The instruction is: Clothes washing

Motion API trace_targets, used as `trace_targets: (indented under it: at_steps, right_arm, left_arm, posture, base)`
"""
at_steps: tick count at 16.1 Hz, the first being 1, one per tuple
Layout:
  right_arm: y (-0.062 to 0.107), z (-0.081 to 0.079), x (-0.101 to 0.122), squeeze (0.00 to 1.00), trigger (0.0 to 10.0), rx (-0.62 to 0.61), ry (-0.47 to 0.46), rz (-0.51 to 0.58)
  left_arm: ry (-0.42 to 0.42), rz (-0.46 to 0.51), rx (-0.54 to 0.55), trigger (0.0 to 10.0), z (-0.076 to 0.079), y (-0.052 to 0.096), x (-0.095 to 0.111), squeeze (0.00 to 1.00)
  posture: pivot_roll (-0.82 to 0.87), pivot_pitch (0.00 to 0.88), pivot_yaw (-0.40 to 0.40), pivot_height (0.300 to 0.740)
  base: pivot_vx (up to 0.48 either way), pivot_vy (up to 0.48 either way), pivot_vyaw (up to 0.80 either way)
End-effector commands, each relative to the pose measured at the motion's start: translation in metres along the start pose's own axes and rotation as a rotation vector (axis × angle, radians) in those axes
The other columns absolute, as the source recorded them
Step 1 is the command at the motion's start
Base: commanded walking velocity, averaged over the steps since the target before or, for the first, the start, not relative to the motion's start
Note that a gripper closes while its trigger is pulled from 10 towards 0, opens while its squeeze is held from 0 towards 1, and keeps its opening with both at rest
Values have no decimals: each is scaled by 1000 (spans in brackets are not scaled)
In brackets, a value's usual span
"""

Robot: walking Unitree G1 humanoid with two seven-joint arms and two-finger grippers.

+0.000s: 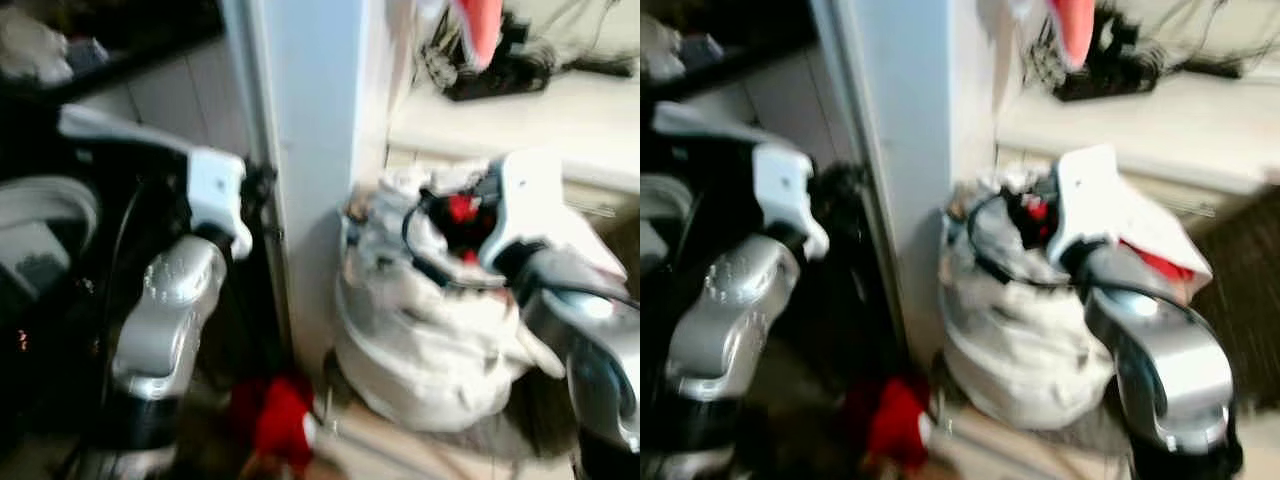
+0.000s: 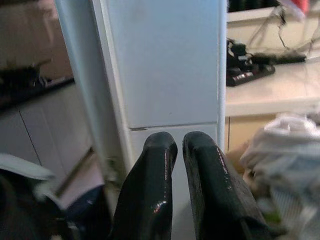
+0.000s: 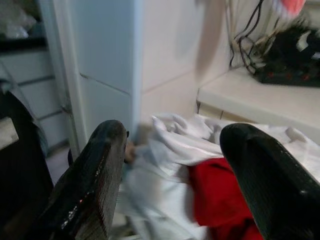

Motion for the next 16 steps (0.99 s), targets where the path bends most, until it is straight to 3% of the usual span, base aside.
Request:
trace_targets:
  at_steps: [1,3,5,12,14,16]
  right_arm:
    - [2,-2,5,0,10000,3,6,17]
    - [2,-1,3,0,10000,-2,4,15]
    - [3,3,0,0,10000,-16,8,2]
    - [6,22,-16,0,10000,-120,50,-61]
    - [6,25,-16,0,10000,-126,35,-31]
    - [5,13,-9,0,10000,-51,41,8]
  left_arm:
    - [-45,14,2,10000,0,1,4,0]
    - [19,6,20,10000,-2,1,1,0]
    - [-13,-18,-14,10000,7,-2,0,0]
    - [85,-15,-17,10000,16,-2,-6,0]
    - [31,-15,-8,10000,15,0,-10,0]
    - [28,14,8,10000,17,1,-5,0]
  posture:
    - [-52,0,20,740]
    - [-53,0,24,740]
    - [-51,0,29,740]
    - [-54,0,35,740]
    - [-53,0,30,740]
    - [-46,0,20,740]
  base:
    - [0,-480,0]
    - [0,-480,0]
    - [0,0,0]
    - [0,0,0]
    - [0,0,0]
    - [0,-409,716]
Point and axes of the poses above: a point about 5 cm out from each wrist's last joint towards the gripper, its own y axis pointing back from the gripper into the wrist, its own x axis along the axis of the wrist's last joint, z = x × y, the point moved 4 cm from there along -y, pointing out of the wrist towards the gripper, and after that the axes turned 10 degrees about y, right-handed, at the moved point
